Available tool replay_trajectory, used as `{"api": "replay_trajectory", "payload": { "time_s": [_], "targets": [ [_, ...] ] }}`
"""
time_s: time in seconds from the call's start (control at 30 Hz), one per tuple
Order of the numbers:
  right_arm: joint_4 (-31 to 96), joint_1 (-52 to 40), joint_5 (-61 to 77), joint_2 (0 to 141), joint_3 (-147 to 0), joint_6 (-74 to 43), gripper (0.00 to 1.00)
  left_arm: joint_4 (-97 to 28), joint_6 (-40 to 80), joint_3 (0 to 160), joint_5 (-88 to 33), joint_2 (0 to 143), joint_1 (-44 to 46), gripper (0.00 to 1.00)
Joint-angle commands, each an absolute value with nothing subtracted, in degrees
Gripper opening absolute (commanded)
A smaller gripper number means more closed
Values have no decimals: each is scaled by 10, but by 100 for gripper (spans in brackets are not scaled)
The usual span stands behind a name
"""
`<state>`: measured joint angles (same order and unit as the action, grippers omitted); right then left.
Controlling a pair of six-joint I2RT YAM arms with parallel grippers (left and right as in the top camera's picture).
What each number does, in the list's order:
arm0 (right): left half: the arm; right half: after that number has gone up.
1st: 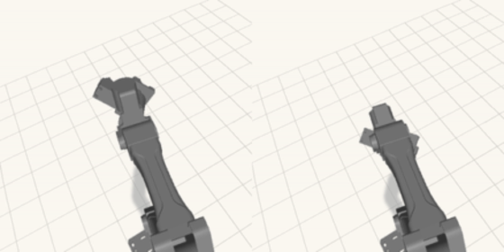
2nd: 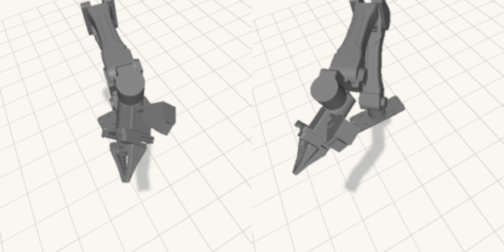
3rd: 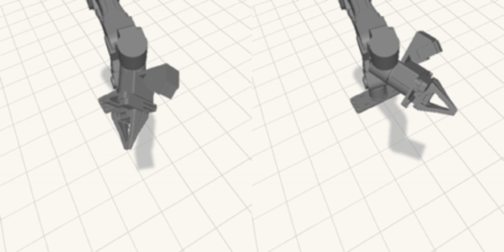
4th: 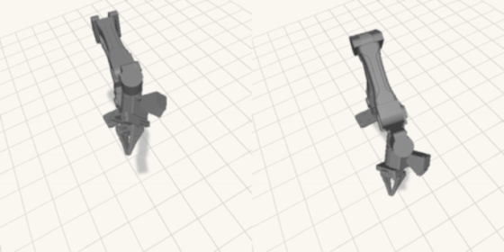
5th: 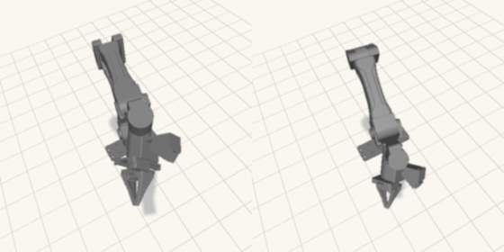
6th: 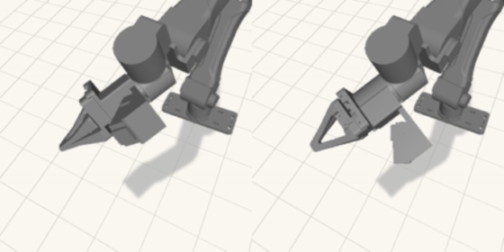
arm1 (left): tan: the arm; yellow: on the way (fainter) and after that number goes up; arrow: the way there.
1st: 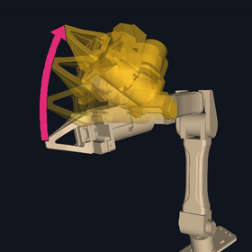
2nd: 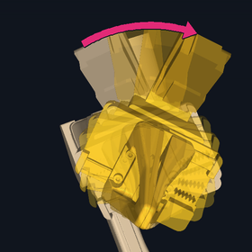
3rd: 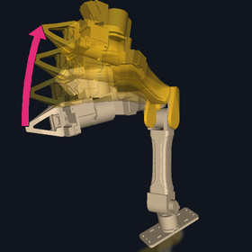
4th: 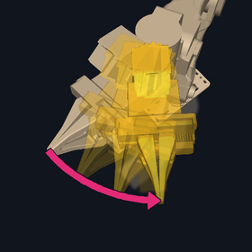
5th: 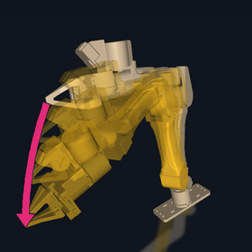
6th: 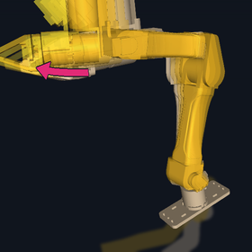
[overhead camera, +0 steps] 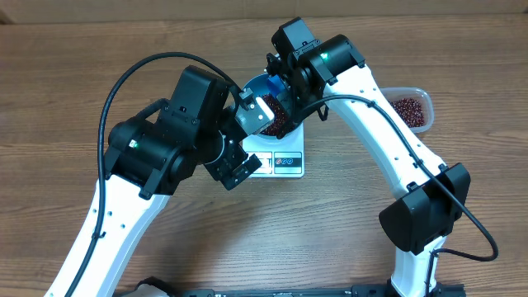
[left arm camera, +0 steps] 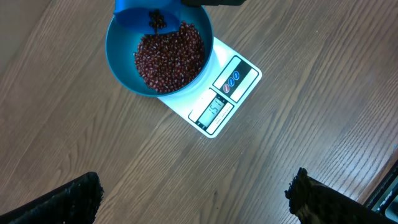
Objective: Scoop item into bowl and weigh 150g on scale
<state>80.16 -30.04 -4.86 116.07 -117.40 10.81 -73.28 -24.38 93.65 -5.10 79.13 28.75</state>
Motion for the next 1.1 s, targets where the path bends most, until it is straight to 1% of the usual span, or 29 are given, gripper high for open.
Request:
{"api": "replay_trajectory", "payload": {
  "time_s": [0.0, 0.27, 0.37, 0.77, 0.93, 1.07],
  "targets": [
    [801, -295, -24, 1133, -1194, 109, 4, -733, -244, 948, -49, 787, 285, 99],
    [816, -259, 138, 1133, -1194, 105, 4, -733, -244, 948, -49, 787, 285, 100],
    [818, -246, 171, 1133, -1194, 105, 4, -733, -244, 948, -49, 787, 285, 100],
    [814, -239, 171, 1133, -1194, 106, 4, -733, -244, 948, -49, 787, 285, 100],
    [813, -239, 117, 1133, -1193, 106, 4, -733, -244, 948, -49, 787, 285, 100],
    [805, -239, 107, 1137, -1193, 108, 4, -733, -244, 948, -49, 787, 285, 100]
  ]
}}
